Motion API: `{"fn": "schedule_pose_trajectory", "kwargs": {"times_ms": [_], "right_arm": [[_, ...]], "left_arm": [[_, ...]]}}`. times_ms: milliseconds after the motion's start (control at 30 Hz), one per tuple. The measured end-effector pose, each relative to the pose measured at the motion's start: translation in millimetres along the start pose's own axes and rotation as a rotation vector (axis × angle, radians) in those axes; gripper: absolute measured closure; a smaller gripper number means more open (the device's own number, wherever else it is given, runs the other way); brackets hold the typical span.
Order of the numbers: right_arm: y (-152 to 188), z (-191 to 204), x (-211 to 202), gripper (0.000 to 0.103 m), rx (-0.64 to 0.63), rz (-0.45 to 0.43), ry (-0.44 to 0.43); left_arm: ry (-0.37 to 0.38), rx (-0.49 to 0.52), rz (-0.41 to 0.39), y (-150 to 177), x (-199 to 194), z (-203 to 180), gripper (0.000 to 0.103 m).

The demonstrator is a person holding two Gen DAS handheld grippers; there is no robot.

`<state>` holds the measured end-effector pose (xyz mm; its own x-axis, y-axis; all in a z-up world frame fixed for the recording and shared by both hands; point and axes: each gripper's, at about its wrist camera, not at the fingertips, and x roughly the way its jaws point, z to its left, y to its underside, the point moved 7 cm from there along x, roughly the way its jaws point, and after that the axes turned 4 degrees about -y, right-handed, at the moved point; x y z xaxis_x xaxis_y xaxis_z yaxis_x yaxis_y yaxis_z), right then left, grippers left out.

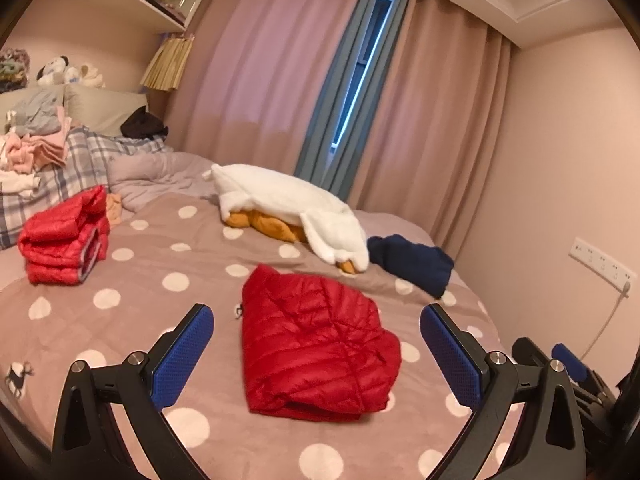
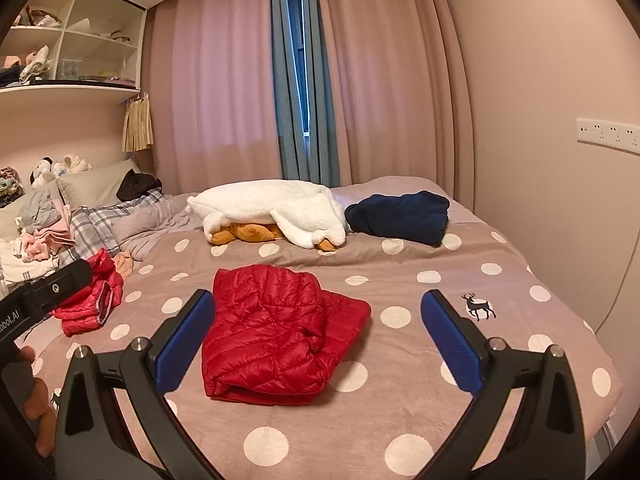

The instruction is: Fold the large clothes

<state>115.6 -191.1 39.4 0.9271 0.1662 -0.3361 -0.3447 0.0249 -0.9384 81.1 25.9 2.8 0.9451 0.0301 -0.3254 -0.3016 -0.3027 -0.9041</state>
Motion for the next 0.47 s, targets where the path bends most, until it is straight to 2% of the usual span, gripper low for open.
{"fn": "schedule_pose_trajectory", "kwargs": {"times_ms": [467], "right_arm": [[0.6,-2.2,2.8,0.0,-0.002,0.022,0.009]], "left_arm": [[-0.038,0.037,-0.008,1.0,0.0,-2.9,0.001]]}}
